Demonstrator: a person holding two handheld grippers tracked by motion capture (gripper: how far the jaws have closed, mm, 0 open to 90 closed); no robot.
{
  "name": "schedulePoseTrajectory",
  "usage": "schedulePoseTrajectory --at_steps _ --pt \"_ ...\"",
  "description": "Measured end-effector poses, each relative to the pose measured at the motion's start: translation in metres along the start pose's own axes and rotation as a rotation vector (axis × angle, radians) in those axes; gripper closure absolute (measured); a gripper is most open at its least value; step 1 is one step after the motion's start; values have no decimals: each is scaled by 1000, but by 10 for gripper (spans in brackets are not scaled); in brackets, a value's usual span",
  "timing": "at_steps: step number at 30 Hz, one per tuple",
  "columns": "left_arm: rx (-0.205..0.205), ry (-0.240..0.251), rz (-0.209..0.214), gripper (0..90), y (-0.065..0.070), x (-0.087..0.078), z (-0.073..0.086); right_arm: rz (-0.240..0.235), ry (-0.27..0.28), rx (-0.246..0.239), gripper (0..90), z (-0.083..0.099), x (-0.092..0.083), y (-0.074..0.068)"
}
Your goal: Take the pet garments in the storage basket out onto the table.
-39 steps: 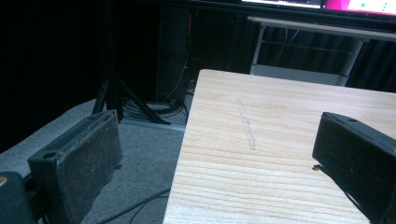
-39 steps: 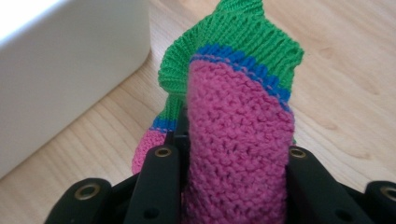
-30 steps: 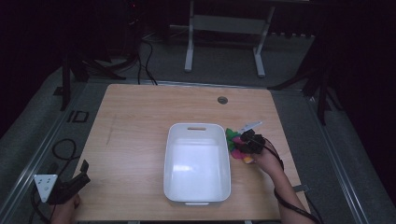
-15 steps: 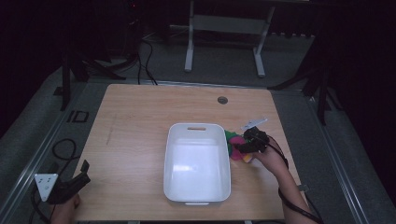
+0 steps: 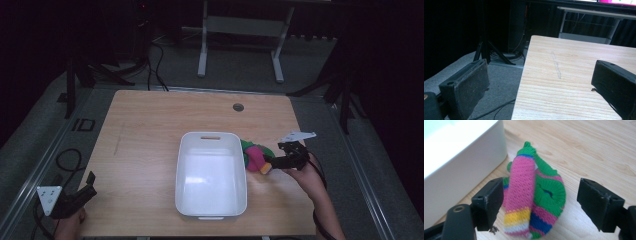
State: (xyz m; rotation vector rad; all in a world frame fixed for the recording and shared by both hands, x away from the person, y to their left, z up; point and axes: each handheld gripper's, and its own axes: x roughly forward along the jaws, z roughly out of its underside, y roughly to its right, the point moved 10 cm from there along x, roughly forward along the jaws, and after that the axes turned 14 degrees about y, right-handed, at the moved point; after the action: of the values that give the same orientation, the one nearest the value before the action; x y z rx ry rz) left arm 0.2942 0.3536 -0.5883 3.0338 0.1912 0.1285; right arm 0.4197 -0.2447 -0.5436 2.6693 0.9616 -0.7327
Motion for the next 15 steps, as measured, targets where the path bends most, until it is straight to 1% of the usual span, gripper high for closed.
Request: schedulePoseTrajectory --at_steps 1,2,6,10,12,13,15 --pt "-1 0 -1 18 0 0 0 -7 13 18 151 1 -4 1" --pt "-1 0 -1 18 0 0 0 -6 21 23 139 2 -7 2" --pt "0 2 0 18 0 0 0 9 38 39 133 10 -18 9" --pt "-1 3 0 18 0 0 0 41 54 46 133 22 -28 19" --pt "1 2 1 18 0 0 0 51 74 60 130 28 -32 23" --pt "1 2 1 18 0 0 0 71 89 58 130 31 -34 27" --pt "1 2 1 18 0 0 0 86 100 68 130 38 -37 31"
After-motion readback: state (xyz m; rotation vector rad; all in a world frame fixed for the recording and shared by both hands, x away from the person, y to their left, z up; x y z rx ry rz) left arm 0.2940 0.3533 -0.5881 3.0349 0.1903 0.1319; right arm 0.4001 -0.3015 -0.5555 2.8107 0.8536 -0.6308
